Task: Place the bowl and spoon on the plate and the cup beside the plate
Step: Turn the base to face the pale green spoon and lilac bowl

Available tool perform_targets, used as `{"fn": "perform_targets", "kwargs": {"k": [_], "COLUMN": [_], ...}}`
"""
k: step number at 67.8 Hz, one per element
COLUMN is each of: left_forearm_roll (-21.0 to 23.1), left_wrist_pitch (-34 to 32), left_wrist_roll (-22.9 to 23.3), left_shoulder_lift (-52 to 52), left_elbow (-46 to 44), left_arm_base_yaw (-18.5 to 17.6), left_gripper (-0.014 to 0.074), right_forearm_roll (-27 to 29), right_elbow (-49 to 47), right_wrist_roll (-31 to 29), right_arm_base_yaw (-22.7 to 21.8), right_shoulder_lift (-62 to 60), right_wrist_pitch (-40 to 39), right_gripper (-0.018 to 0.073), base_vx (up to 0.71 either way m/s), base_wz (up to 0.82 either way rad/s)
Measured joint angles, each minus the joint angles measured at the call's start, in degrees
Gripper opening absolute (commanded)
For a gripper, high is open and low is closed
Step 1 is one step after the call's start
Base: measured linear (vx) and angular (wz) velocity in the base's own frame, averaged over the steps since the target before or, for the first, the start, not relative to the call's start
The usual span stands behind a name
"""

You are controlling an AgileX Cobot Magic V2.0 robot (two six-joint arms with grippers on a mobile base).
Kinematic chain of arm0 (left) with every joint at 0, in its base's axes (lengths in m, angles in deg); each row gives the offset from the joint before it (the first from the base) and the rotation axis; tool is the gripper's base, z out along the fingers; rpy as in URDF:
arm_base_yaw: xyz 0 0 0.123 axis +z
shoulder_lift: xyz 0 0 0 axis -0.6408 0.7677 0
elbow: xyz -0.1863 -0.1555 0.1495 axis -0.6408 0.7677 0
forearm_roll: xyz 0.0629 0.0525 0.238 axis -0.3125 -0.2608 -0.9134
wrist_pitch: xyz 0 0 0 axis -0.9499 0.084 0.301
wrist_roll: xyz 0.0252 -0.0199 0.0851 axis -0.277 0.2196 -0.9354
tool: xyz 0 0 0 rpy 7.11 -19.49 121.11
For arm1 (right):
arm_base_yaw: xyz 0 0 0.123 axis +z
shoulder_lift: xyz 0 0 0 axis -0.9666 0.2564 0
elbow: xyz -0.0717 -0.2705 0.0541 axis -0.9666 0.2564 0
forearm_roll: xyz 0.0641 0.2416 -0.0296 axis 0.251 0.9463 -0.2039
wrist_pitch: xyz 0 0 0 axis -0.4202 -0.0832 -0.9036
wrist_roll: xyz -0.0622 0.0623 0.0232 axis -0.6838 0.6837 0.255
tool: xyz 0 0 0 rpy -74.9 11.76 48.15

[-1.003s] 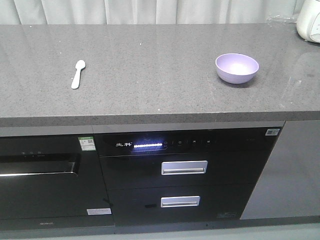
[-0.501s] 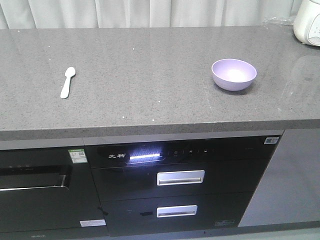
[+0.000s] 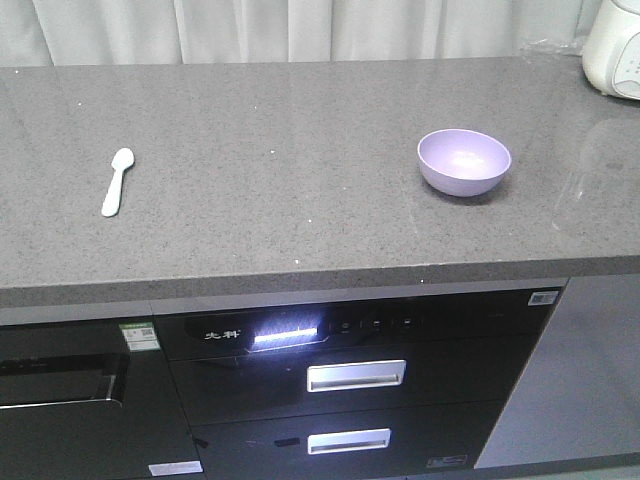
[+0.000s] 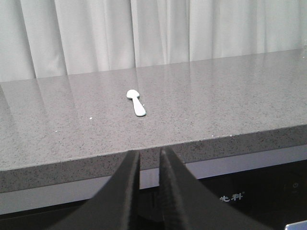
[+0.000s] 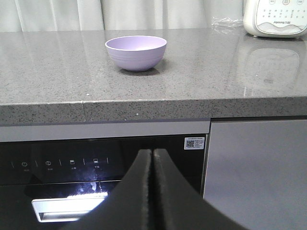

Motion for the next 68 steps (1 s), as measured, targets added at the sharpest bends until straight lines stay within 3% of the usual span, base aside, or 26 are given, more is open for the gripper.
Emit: {"fn": "perform_targets", "kwargs": {"k": [68], "left_forearm_roll": [0.00], "left_wrist_pitch": [0.00], "left_wrist_roll": [0.00], "left_shoulder_lift": [0.00], "left_elbow": [0.00], "left_arm_base_yaw": [0.00], "left_gripper": [0.0111], "right_forearm_roll": [0.00], "right_elbow": [0.00], "right_wrist_roll": [0.00], "right_arm_base_yaw": [0.00], "right_shoulder_lift": [0.00], "right_wrist_pitch": [0.00], "right_gripper": [-0.0003], "base_vx": [0.06], "base_wz": [0.00]}}
